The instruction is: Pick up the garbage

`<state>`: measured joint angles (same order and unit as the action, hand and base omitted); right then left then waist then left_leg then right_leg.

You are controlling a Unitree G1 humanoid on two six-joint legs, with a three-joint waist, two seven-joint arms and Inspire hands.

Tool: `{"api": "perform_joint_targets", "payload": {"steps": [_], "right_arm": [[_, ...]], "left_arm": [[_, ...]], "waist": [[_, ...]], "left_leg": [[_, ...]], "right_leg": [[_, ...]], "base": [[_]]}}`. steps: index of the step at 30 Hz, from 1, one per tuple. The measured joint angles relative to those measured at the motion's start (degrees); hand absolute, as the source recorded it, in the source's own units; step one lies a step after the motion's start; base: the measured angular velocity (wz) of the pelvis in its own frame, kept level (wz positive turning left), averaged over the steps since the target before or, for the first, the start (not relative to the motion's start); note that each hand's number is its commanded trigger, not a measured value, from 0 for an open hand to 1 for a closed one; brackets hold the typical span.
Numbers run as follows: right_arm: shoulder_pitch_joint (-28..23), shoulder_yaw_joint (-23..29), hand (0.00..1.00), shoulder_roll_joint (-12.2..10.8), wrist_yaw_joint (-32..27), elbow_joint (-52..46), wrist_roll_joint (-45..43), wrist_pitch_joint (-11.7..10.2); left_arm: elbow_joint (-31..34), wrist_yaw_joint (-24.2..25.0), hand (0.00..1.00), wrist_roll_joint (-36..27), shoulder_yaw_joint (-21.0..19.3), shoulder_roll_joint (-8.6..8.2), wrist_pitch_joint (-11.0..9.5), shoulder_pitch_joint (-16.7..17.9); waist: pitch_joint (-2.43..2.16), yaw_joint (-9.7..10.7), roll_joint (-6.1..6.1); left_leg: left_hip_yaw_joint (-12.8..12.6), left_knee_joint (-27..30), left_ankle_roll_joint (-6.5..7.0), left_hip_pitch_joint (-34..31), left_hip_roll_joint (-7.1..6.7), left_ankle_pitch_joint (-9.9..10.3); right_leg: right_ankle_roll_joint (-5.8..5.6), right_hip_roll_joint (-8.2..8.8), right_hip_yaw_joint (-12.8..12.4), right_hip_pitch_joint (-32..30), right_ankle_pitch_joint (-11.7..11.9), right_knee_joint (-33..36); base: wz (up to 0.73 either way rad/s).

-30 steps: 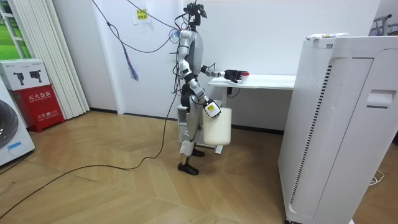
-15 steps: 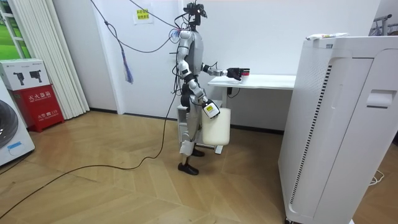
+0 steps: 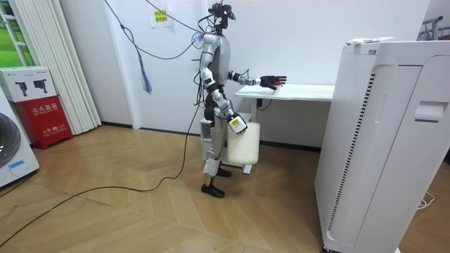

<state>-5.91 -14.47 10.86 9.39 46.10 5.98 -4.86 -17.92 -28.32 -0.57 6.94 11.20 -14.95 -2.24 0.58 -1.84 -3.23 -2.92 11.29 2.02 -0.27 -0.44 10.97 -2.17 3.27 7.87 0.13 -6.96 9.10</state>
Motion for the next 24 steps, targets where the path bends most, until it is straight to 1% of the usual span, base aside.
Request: {"api": "perform_joint_targets", "payload": {"steps": [1, 3, 8, 11, 14, 18, 22, 24], "right_arm": [[0.0, 0.0, 1.00, 0.0, 0.0, 0.0, 0.0, 0.0], [0.0, 0.0, 1.00, 0.0, -0.1, 0.0, 0.0, 0.0], [-0.5, -0.1, 1.00, 0.0, 0.0, 0.0, 0.0, 0.0], [-1.1, -0.1, 1.00, -0.1, -0.1, 0.0, 0.0, 0.1], [-1.4, -0.6, 1.00, -0.1, -0.3, 0.0, 0.5, 0.8], [-1.4, -0.8, 1.00, -0.1, -0.6, 0.0, 0.9, 1.2], [-1.4, -0.9, 1.00, -0.1, -0.6, 0.0, 1.0, 1.3], [-1.4, -0.9, 1.00, -0.1, -0.8, 0.0, 1.0, 1.3]], "left_arm": [[0.0, 0.1, 1.00, 0.0, 0.0, -0.06, 0.0, -0.2], [-0.1, 0.1, 1.00, 0.0, 0.0, -0.27, 0.1, -0.3], [-0.1, 0.4, 1.00, 0.0, 0.0, -0.50, 1.2, -0.3], [-0.5, 1.1, 1.00, 0.0, 0.0, -0.51, 1.3, -0.5], [-2.2, 1.5, 1.00, 0.0, 0.5, -0.63, 1.2, -1.1], [-3.1, 2.1, 1.00, 0.0, 1.1, -0.79, 1.2, -1.4], [-3.7, 2.7, 1.00, -0.1, 1.3, -1.78, 1.1, -1.6], [-4.5, 2.8, 1.00, -0.2, 1.3, -1.77, 1.1, -2.2]], "waist": [[0.00, 0.0, 0.00], [-0.02, 0.0, 0.05], [-0.09, 0.0, 0.22], [-0.05, 0.1, 0.41], [0.03, 0.2, 0.62], [0.11, 0.3, 0.73], [0.13, 0.6, 0.70], [0.13, 0.7, 0.69]], "left_leg": [[0.0, 0.0, 0.00, 0.0, 0.01, 0.0], [0.0, 0.0, 0.00, 0.0, 0.04, 0.0], [0.0, 0.0, 0.00, 0.0, 0.35, 0.0], [0.0, 0.0, 0.00, 0.0, 0.36, 0.0], [-0.1, 0.0, 0.00, 0.1, 0.35, 0.0], [-0.1, -0.1, 0.00, 0.4, 0.34, 0.0], [-0.3, -0.4, 0.00, 0.7, 0.22, 0.0], [-0.5, -0.3, 0.00, 0.7, 0.11, 0.0]], "right_leg": [[0.00, -0.01, 0.0, 0.0, 0.0, 0.0], [0.00, 0.00, 0.0, 0.0, 0.0, 0.0], [0.00, 0.00, 0.1, 0.0, 0.0, 0.0], [0.00, -0.01, 0.1, 0.1, 0.0, 0.0], [0.00, -0.02, 0.0, 0.1, 0.0, 0.1], [-0.01, -0.04, 0.0, 0.1, 0.0, 0.5], [-0.01, -0.05, 0.0, 0.1, 0.0, 0.6], [0.00, -0.11, -0.3, 0.1, 0.0, 0.7]], "base": [[0.00], [0.00], [0.00], [0.00], [0.00], [0.00], [-0.02], [-0.04]]}}
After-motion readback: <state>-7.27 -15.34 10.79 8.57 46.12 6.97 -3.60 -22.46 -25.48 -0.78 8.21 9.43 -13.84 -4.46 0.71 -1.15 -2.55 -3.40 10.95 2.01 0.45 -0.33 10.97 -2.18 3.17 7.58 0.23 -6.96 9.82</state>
